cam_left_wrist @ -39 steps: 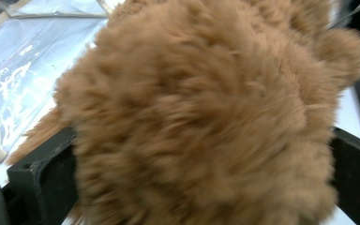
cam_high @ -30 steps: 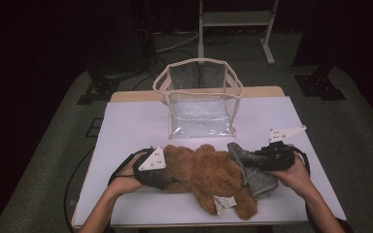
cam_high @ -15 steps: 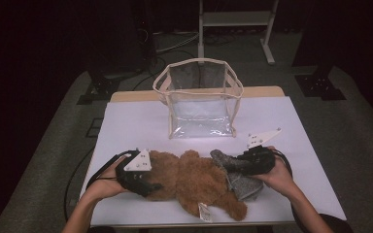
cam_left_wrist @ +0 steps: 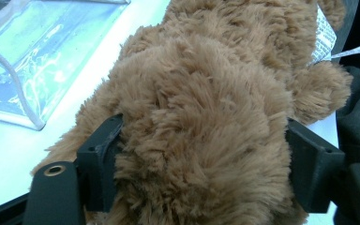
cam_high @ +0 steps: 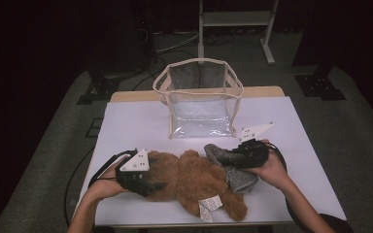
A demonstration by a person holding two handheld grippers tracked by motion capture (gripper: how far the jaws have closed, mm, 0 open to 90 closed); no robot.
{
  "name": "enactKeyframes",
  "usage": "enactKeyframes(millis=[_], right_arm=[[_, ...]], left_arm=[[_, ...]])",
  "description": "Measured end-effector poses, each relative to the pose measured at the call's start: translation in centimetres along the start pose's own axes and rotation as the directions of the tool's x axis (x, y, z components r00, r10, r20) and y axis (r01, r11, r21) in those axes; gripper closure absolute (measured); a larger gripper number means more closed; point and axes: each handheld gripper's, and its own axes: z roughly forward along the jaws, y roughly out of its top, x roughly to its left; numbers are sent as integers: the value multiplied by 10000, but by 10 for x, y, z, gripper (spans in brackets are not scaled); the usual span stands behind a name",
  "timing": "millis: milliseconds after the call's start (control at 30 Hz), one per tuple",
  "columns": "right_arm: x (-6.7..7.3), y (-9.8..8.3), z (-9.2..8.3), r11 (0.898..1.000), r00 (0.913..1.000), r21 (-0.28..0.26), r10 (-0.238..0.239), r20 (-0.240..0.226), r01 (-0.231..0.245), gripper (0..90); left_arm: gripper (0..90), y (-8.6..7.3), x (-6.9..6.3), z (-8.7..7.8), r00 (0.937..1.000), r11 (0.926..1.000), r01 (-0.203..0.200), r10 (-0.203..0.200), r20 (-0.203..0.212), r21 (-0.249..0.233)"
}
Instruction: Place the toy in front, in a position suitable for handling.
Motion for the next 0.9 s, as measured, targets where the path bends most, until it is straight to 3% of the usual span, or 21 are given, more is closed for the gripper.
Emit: enactKeyframes(millis=[100, 167, 267, 400, 600, 700, 900], right_arm=[[-6, -21, -6, 9979, 9984, 578, 278, 494, -307, 689], [-10, -32, -15, 9965, 9965, 439, 686, 469, -706, 688], [-11, -32, -32, 9970, 9923, 376, 636, 1060, -679, 689], [-10, -20, -34, 9983, 9941, 143, 547, 940, -563, 688], [-3, -3, 3, 9993, 9992, 365, 54, 404, -68, 687], [-7, -12, 6, 9988, 9991, 399, 282, 325, -295, 687], [-10, -33, -13, 9962, 9965, 463, 716, 438, -736, 684]], left_arm=[[257, -3, -2, -1, 10000, 9999, -57, 56, -19, -154], [257, -4, -3, -1, 9999, 9998, -125, 125, 11, -163], [257, -4, -4, -2, 9996, 9996, -291, 291, 53, -54], [257, -4, -4, -2, 9995, 9995, -294, 295, 77, -61], [256, -7, -5, -3, 9994, 9994, -329, 330, 99, -83], [257, -9, -5, -5, 9994, 9995, -277, 279, 188, -144], [257, -7, -5, -4, 9994, 9995, -317, 319, 166, -83]])
